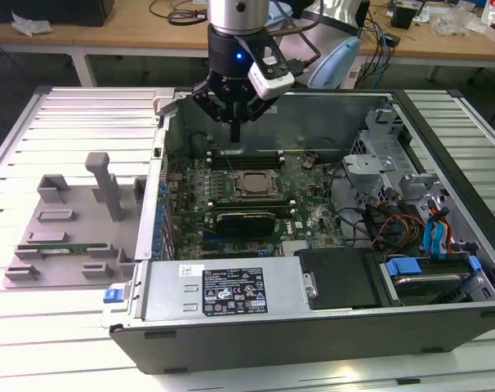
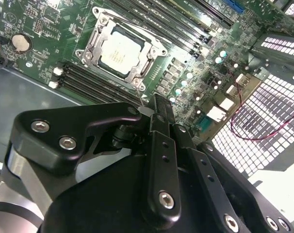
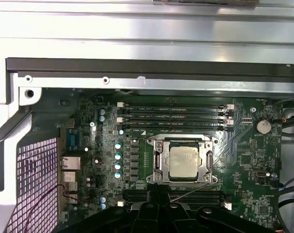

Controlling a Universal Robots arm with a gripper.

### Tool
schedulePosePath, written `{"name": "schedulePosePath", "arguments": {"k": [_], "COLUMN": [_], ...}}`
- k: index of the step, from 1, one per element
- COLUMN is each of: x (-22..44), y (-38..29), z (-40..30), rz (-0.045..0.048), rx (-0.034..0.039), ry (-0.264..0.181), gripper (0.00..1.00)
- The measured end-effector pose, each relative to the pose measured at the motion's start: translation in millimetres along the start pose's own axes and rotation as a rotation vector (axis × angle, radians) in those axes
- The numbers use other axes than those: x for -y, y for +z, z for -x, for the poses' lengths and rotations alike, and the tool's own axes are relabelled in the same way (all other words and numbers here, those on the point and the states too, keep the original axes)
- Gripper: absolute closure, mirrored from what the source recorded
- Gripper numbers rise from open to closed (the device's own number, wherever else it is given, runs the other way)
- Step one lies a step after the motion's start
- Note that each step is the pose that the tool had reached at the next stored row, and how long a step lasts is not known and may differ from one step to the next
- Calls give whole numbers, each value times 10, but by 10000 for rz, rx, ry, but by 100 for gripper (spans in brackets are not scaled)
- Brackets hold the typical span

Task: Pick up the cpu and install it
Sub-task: 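Install the first cpu locking lever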

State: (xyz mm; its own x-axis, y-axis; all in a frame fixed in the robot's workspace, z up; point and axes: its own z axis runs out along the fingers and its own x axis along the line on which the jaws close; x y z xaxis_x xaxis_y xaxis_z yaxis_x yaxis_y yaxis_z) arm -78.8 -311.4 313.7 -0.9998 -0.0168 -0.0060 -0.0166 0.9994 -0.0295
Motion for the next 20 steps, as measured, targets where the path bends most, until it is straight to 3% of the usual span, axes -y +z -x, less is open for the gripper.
{"name": "schedulePosePath", "arguments": {"k": [5, 9, 20], "x": [-6, -28, -47], "y": [10, 66, 213], "z": [-55, -137, -169], "rz": [-1, 0, 0], "rx": [0, 0, 0], "ry": [1, 1, 1], "gripper": [89, 89, 89]}}
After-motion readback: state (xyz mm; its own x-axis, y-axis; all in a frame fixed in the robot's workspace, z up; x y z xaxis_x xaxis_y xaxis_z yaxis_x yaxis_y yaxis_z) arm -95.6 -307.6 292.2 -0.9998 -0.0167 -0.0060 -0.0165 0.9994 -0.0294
